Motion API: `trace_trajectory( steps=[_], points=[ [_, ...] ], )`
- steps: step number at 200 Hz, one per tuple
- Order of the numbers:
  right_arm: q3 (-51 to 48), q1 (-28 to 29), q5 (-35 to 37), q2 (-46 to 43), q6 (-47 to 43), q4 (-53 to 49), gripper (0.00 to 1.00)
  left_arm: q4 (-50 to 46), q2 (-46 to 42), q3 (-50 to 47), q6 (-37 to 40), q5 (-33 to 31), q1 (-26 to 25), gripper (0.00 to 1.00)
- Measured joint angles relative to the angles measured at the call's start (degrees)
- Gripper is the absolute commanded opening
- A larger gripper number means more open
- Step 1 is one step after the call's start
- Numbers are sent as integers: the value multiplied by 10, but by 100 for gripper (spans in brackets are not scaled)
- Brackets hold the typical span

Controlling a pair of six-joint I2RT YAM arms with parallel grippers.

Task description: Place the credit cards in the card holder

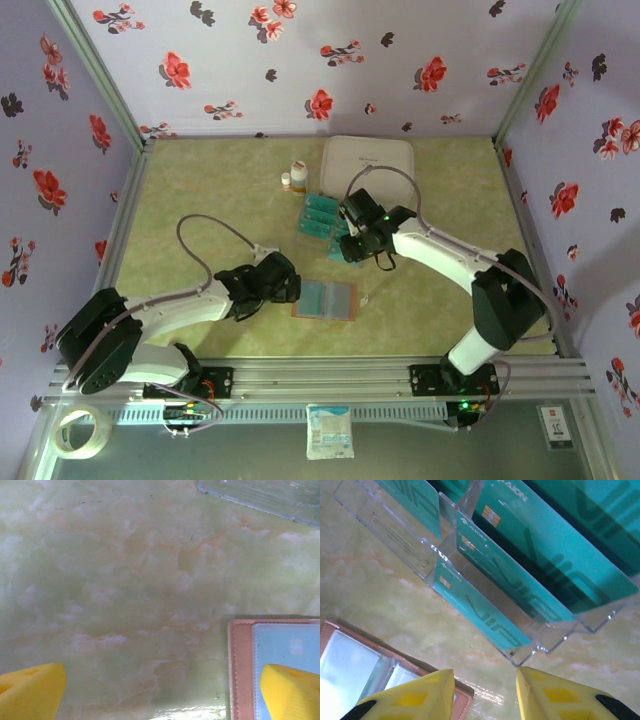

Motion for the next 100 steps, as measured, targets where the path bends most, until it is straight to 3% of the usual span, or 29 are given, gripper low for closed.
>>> trace_trajectory(
  steps=[100],
  points=[
    [68, 0, 26, 100, -69, -7, 39, 4, -17, -19, -3, 4, 21, 100]
  ],
)
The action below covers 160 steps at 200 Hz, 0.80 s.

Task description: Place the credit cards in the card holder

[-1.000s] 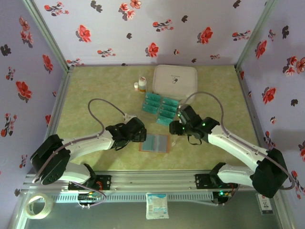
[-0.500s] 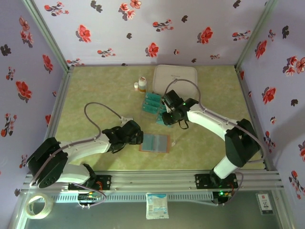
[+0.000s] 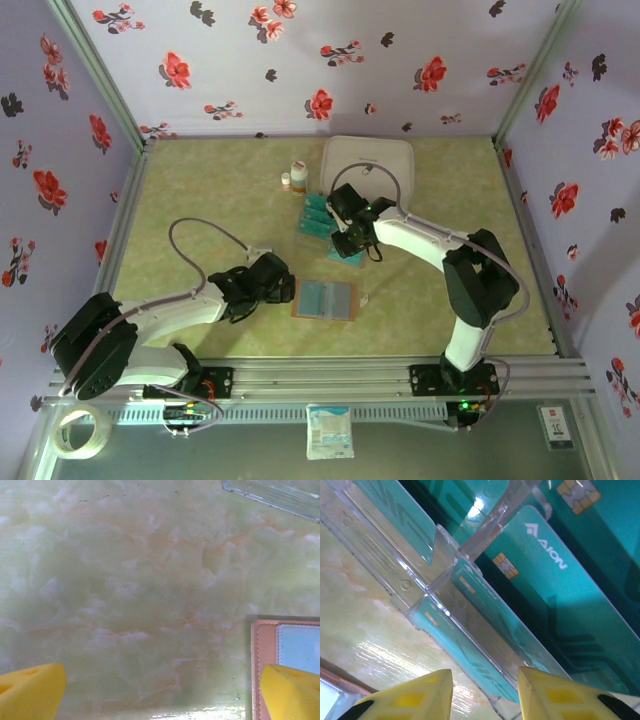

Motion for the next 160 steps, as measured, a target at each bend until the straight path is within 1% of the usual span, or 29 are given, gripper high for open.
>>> trace_trajectory(
  steps=[41, 63, 134, 160],
  points=[
    [5, 0, 0, 17, -14, -1, 37, 1, 0, 0, 3, 8, 9, 100],
    [9, 0, -1, 20, -19, -1, 33, 5, 1, 0, 4, 12, 13, 100],
    [9, 0, -5, 25, -24, -2, 26, 15, 14, 0, 4, 25, 22, 100],
    [9, -1, -7, 25, -28, -2, 21, 18, 16, 0, 5, 26, 22, 100]
  ],
)
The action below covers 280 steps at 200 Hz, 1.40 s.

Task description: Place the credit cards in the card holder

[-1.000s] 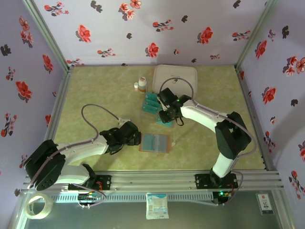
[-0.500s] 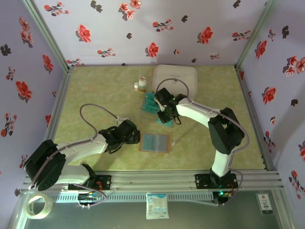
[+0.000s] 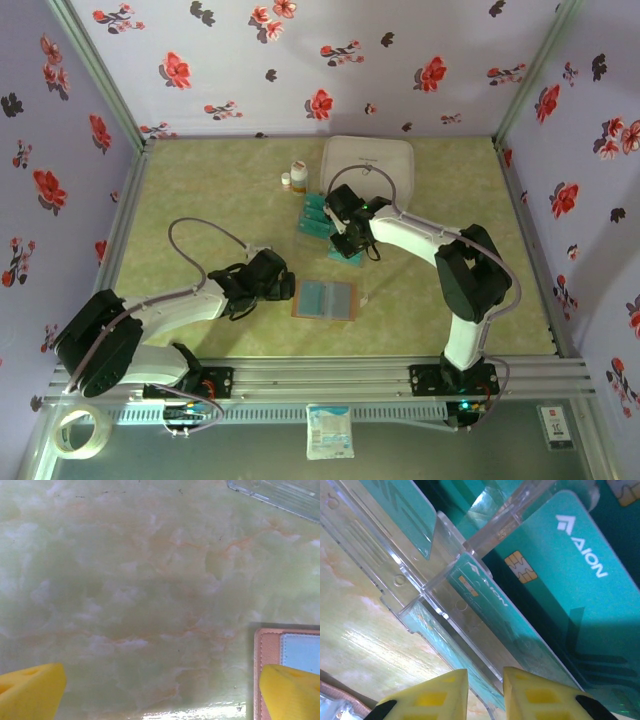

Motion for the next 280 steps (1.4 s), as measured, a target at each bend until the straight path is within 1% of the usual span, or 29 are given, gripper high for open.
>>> trace_trajectory(
  steps=[15, 36, 45, 70, 159, 221, 280],
  points=[
    [0, 0, -3, 0, -1, 0, 16, 1, 3, 0, 0, 0, 1, 100],
    [-1, -1, -13, -1, 0, 0, 16, 1, 6, 0, 0, 1, 2, 100],
    [-3, -1, -15, -2, -1, 1, 17, 2, 6, 0, 0, 2, 3, 100],
    [-6, -1, -24, -5, -9, 1, 25, 4, 6, 0, 0, 4, 3, 100],
    [-1, -1, -26, 8, -28, -9, 27, 12, 24, 0, 2, 9, 7, 100],
    [1, -1, -24, 8, -35, -16, 24, 17, 24, 0, 4, 14, 7, 100],
    [16, -1, -24, 8, -46, -25, 15, 25, 24, 0, 4, 17, 7, 100]
  ],
)
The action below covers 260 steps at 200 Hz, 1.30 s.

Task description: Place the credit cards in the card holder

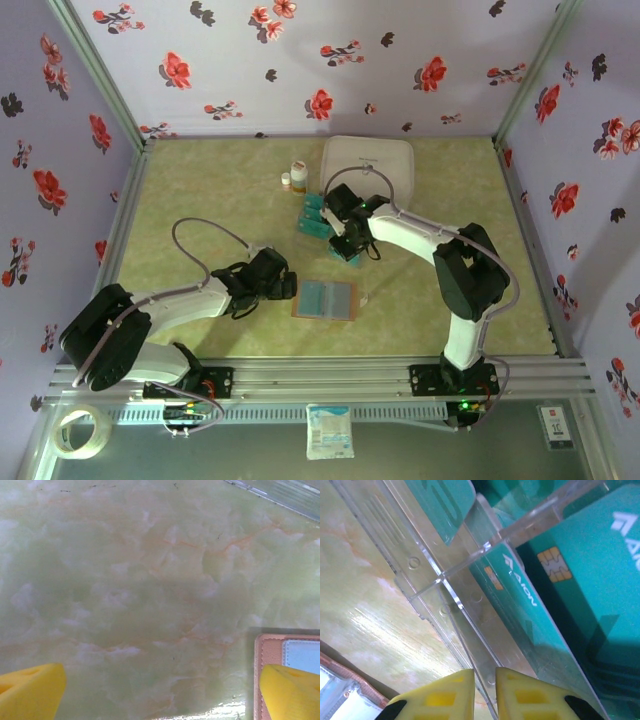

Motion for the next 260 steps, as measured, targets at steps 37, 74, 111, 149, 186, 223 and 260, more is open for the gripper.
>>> trace_trajectory(
  steps=[37, 74, 111, 149, 186, 223, 260],
  points=[
    [13, 0, -9, 0, -21, -11, 10, 0, 0, 0, 1, 3, 2, 100],
    [27, 0, -29, 0, -42, -22, 0, 0, 0, 0, 6, 5, 2, 100],
    [34, 0, -44, 0, -51, -30, 0, -1, -1, -2, 8, 7, 2, 100],
    [40, 0, -57, -5, -54, -47, 0, -1, -4, -2, 9, 7, 2, 100],
    [39, 0, -78, -54, -48, -59, 0, -1, -5, -2, 10, 7, 3, 100],
    [17, 0, -107, -136, -12, -40, 0, -7, -9, -2, 15, 10, 3, 100],
    [-90, 0, -137, -219, 88, 43, 0, -19, -25, -2, 30, 14, -1, 100]
  ],
)
